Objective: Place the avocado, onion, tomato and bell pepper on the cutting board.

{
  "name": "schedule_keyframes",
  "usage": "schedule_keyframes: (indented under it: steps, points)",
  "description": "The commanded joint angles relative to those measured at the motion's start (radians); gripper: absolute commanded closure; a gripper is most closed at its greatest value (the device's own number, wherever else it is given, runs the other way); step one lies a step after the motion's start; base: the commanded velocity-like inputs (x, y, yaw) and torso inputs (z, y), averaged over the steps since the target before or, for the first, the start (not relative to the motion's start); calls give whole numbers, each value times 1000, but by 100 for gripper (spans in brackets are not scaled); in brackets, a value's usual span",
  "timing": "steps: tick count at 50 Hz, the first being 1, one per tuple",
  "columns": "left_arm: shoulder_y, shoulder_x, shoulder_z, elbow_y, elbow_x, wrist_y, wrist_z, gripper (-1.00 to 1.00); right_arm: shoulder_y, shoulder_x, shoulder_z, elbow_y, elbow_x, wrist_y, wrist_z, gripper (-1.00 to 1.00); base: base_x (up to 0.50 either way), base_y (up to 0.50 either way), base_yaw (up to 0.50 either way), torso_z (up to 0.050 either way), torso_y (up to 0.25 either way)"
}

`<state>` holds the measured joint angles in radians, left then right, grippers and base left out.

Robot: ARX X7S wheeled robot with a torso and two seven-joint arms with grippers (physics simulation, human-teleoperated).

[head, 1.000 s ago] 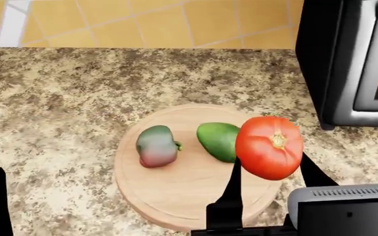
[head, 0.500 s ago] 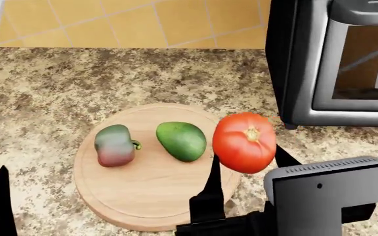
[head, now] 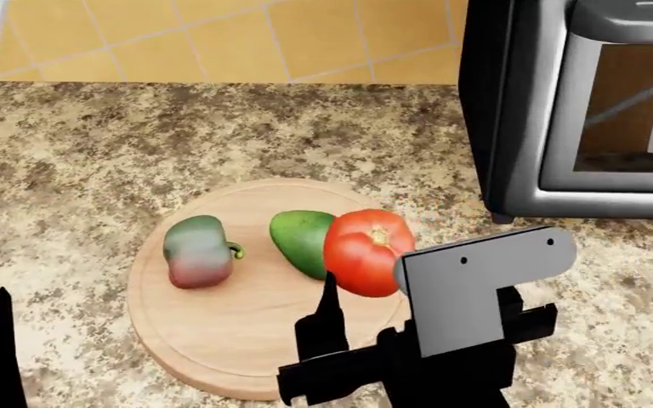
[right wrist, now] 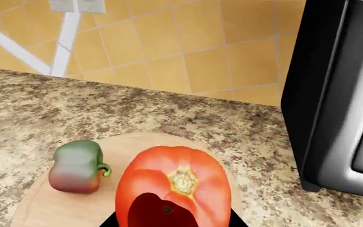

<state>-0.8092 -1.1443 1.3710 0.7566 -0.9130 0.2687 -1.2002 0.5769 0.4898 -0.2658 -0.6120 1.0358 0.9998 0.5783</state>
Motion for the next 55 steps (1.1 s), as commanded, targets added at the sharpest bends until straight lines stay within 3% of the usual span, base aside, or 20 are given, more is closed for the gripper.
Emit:
schedule_keyframes:
  steps: [1, 18, 28, 29, 38, 42, 46, 48, 51, 55]
  points:
    - [12, -13, 3, 11, 0, 28, -5, 100, 5, -20, -105, 154, -156, -69, -117, 100, 0, 0, 0, 0, 0]
    - [24, -19, 4, 40, 10, 19, -28, 100, -7, -75, -226, 385, -293, -187, -222, 100, 0, 0, 0, 0, 1]
    - [31, -15, 3, 34, 13, 22, -27, 100, -19, -84, -250, 412, -307, -212, -247, 100, 0, 0, 0, 0, 0]
    - [30, -15, 2, 34, 12, 21, -27, 100, -18, -82, -253, 408, -307, -215, -253, -100, 0, 0, 0, 0, 0]
    - [35, -13, 1, 34, 14, 22, -28, 100, -6, -48, -206, 274, -261, -167, -191, -100, 0, 0, 0, 0, 0]
    - [34, -13, 0, 37, 14, 18, -29, 100, 38, -10, -122, 93, -172, -86, -93, -100, 0, 0, 0, 0, 0]
    - [34, -11, -1, 37, 14, 16, -29, 100, 137, 19, 1, -89, 11, 46, 58, -100, 0, 0, 0, 0, 0]
    - [29, -9, -2, 44, 11, 9, -29, 100, 225, 42, 93, -168, 201, 123, 201, -100, 0, 0, 0, 5, 0]
    - [15, -7, -5, 55, 2, -6, -25, 100, 316, 90, 173, -223, 413, 150, 378, -100, 0, 0, 0, 0, 0]
    - [-33, 15, -7, 71, -25, -68, 12, 100, 355, 156, 227, -264, 536, 135, 506, -100, 0, 0, 0, 0, 0]
